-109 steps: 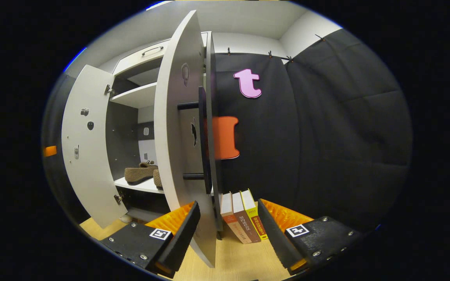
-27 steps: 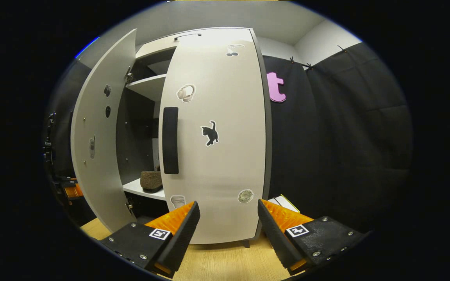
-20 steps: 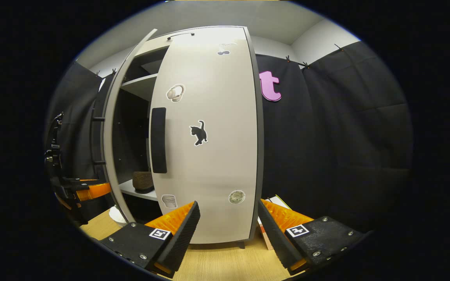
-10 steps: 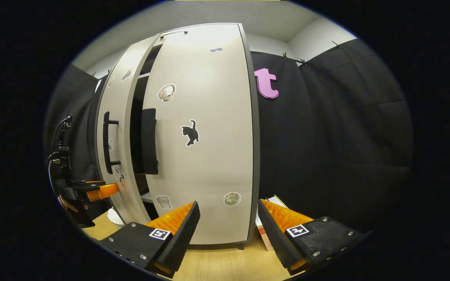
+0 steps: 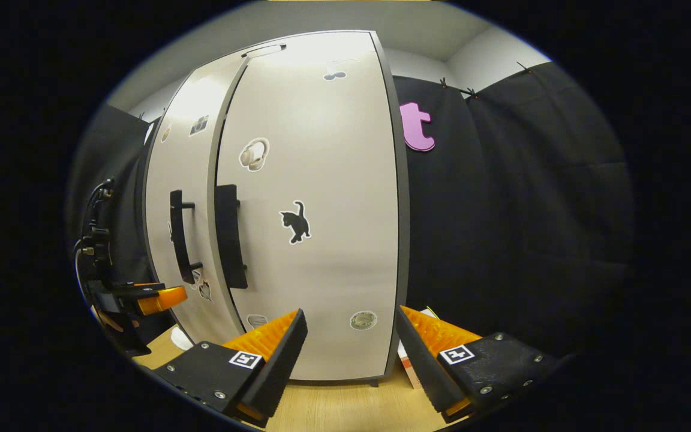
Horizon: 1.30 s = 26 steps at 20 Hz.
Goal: Grab one shoe with the right hand and put it into the shoe cabinet, grab the other shoe with the left hand and put it into the shoe cabinet; then close the right door with the right hand and the left door with the left hand.
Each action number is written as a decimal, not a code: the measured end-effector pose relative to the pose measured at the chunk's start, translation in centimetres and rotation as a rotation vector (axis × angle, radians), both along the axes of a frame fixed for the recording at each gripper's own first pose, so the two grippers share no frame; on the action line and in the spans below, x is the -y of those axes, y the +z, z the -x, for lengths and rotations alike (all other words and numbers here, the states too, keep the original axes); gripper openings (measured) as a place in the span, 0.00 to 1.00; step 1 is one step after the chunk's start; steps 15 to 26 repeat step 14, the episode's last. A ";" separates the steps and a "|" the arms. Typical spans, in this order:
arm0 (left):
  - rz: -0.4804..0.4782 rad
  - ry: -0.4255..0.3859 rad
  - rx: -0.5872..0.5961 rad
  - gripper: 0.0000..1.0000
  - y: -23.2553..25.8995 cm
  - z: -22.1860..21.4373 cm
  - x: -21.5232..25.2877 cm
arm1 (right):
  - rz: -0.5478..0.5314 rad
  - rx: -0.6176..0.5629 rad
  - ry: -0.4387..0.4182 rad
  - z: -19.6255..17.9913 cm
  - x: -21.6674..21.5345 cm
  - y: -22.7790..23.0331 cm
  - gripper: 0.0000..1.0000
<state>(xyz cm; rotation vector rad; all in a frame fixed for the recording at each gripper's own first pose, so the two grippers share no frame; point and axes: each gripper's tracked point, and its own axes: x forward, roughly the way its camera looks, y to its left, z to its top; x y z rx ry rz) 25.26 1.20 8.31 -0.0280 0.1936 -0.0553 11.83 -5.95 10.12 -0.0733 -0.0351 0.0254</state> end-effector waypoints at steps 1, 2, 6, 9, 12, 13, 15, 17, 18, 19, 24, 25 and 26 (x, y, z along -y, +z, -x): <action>-0.002 0.003 0.009 0.97 1.1 0.5 -0.4 | 0.004 0.005 0.002 0.4 -0.1 1.0 0.92; -0.006 0.006 0.022 0.94 2.4 1.0 -0.8 | 0.007 0.011 0.007 0.7 -0.3 2.0 0.92; -0.050 0.019 0.117 0.99 8.9 3.3 -3.5 | -0.003 0.045 0.051 2.7 -1.4 6.4 0.92; -0.069 0.057 0.185 0.96 13.1 4.5 -5.8 | -0.012 0.069 0.075 4.7 -2.0 9.1 0.92; -0.047 0.119 0.218 0.97 16.2 6.7 -9.4 | -0.010 0.083 0.086 7.0 -2.1 11.1 0.92; -0.025 0.131 0.231 0.94 17.4 7.7 -10.6 | -0.006 0.093 0.084 7.6 -2.0 11.7 0.92; -0.010 0.144 0.244 0.94 18.2 8.5 -11.6 | 0.001 0.106 0.079 8.3 -1.8 12.4 0.92; -0.010 0.144 0.244 0.94 18.2 8.5 -11.6 | 0.001 0.106 0.079 8.3 -1.8 12.4 0.92; -0.010 0.144 0.244 0.94 18.2 8.5 -11.6 | 0.001 0.106 0.079 8.3 -1.8 12.4 0.92; -0.010 0.144 0.244 0.94 18.2 8.5 -11.6 | 0.001 0.106 0.079 8.3 -1.8 12.4 0.92; -0.010 0.144 0.244 0.94 18.2 8.5 -11.6 | 0.001 0.106 0.079 8.3 -1.8 12.4 0.92; -0.010 0.144 0.244 0.94 18.2 8.5 -11.6 | 0.001 0.106 0.079 8.3 -1.8 12.4 0.92; -0.010 0.144 0.244 0.94 18.2 8.5 -11.6 | 0.001 0.106 0.079 8.3 -1.8 12.4 0.92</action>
